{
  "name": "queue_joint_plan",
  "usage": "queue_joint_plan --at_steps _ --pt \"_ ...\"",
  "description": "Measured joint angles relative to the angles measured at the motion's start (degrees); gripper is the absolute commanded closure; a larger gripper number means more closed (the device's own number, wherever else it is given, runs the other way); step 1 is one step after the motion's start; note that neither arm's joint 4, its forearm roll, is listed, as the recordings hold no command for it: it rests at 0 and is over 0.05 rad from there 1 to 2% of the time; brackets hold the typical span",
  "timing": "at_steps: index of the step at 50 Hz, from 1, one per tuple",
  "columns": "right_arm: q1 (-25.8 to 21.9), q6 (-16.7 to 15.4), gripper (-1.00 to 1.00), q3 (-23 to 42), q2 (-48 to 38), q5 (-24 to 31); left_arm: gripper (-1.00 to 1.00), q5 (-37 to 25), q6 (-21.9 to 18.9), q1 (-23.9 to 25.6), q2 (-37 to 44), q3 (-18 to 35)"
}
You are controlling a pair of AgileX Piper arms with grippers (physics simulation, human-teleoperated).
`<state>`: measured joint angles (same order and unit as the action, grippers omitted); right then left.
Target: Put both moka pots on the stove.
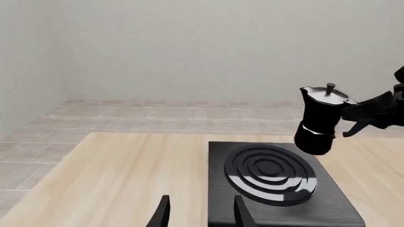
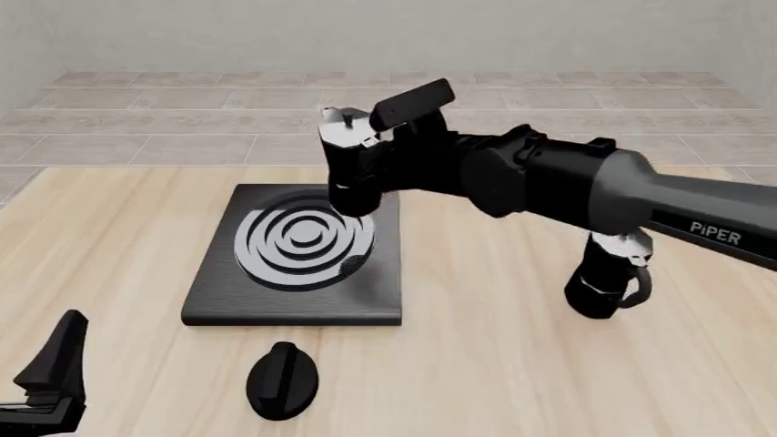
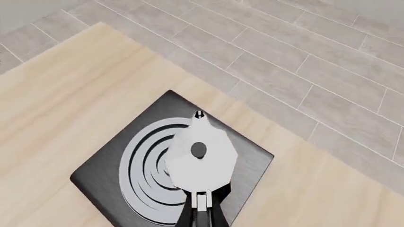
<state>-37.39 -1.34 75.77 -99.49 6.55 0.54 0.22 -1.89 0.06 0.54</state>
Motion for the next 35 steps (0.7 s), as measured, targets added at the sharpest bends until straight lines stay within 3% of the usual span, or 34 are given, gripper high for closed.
queue_joint_plan --at_steps 35 --pt "-2.33 0.97 1.0 25.46 -18.87 7.29 -1.0 0.11 0.15 -0.52 -0.02 0.23"
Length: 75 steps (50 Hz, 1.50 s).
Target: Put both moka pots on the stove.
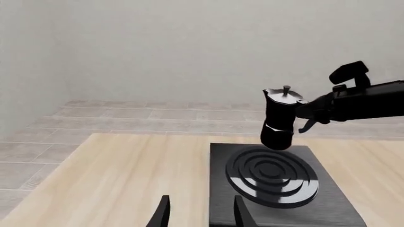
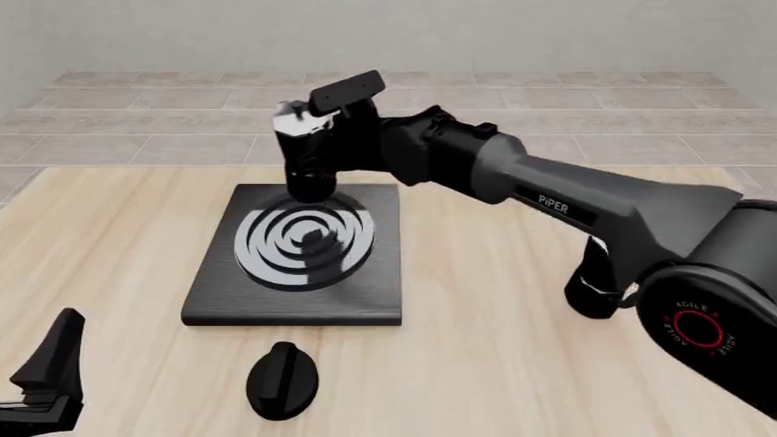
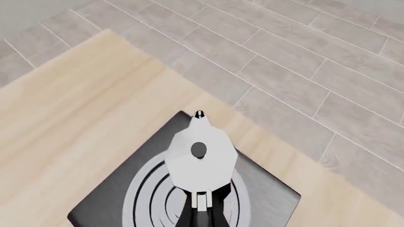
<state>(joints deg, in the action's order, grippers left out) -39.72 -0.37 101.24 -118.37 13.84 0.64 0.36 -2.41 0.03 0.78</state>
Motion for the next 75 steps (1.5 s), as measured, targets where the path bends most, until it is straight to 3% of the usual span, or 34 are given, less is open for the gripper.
queue_joint_plan --at_steps 37,75 --pt "-0.44 0.51 1.0 17.06 -12.43 5.25 -1.0 -0.17 0.16 -0.7 -0.01 0.37" --pt "0.14 -0.45 1.0 18.67 -15.32 7.6 -1.0 -0.18 0.31 -0.77 -0.01 0.29"
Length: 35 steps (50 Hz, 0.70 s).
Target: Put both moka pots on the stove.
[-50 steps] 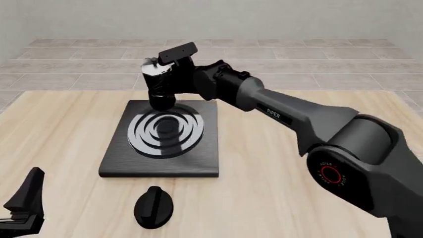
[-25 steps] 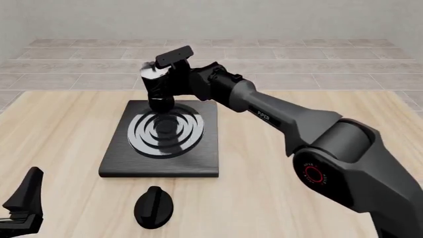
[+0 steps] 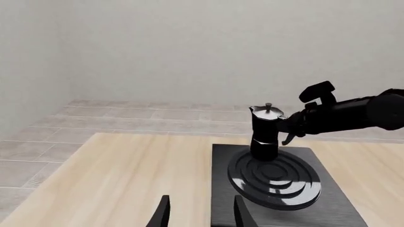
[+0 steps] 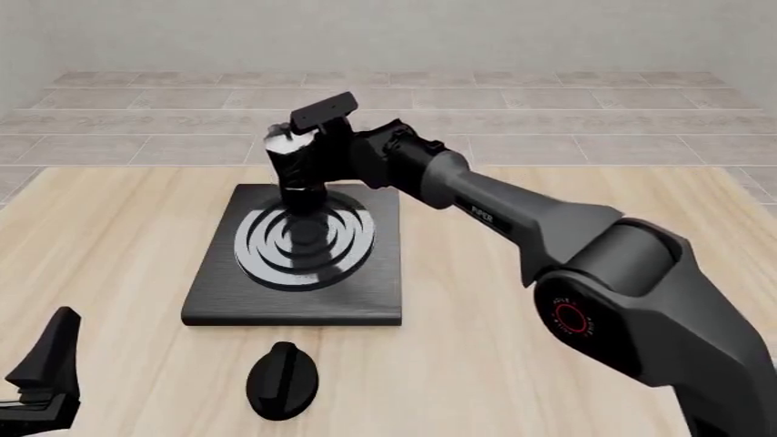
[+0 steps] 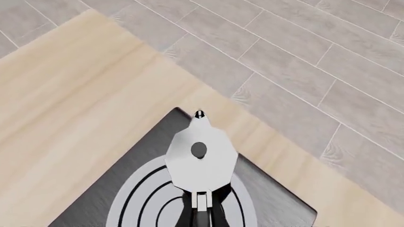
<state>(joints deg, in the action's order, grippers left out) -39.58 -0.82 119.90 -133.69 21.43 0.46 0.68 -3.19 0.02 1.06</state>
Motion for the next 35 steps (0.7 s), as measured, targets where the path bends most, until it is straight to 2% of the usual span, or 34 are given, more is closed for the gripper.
queue_joint_plan --at_steps 35 --pt "0.24 3.36 1.0 -3.04 0.61 -3.55 -1.0 0.04 0.01 0.12 0.0 -0.06"
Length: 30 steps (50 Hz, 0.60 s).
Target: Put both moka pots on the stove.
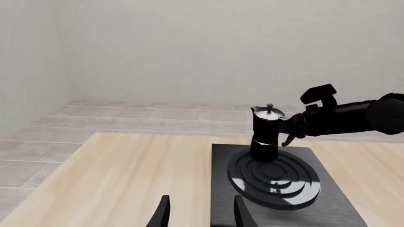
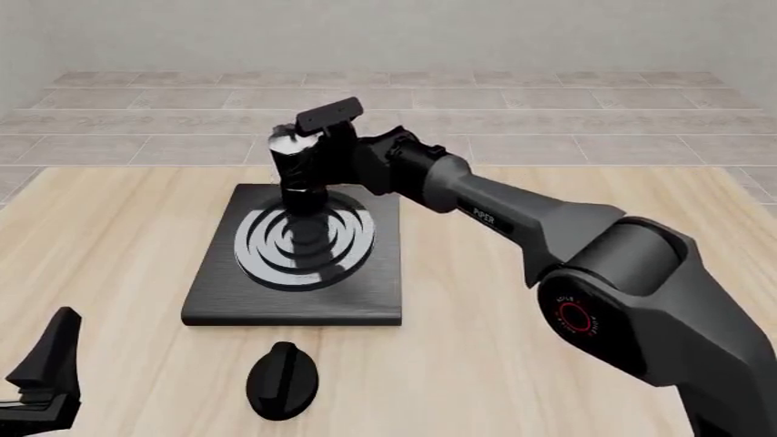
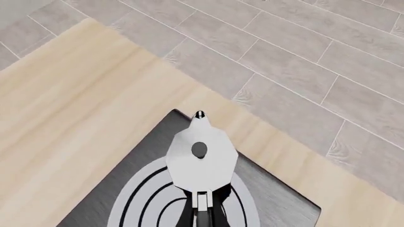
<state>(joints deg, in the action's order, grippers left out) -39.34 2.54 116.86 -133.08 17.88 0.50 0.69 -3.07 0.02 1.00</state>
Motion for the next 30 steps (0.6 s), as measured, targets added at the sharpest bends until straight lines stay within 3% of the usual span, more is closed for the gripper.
queue_joint_plan --at_steps 4,5,30 --pt "-0.04 0.06 1.0 -0.15 0.07 -0.1 -1.0 0.06 0.0 0.02 0.0 -0.05" --pt "-0.04 0.08 -1.0 -0.17 0.08 -0.11 -1.0 0.07 0.0 0.02 0.0 -0.07" --pt "-0.15 -0.6 -1.0 -1.56 2.88 0.53 -1.0 -0.16 -0.31 0.27 0.0 -0.01"
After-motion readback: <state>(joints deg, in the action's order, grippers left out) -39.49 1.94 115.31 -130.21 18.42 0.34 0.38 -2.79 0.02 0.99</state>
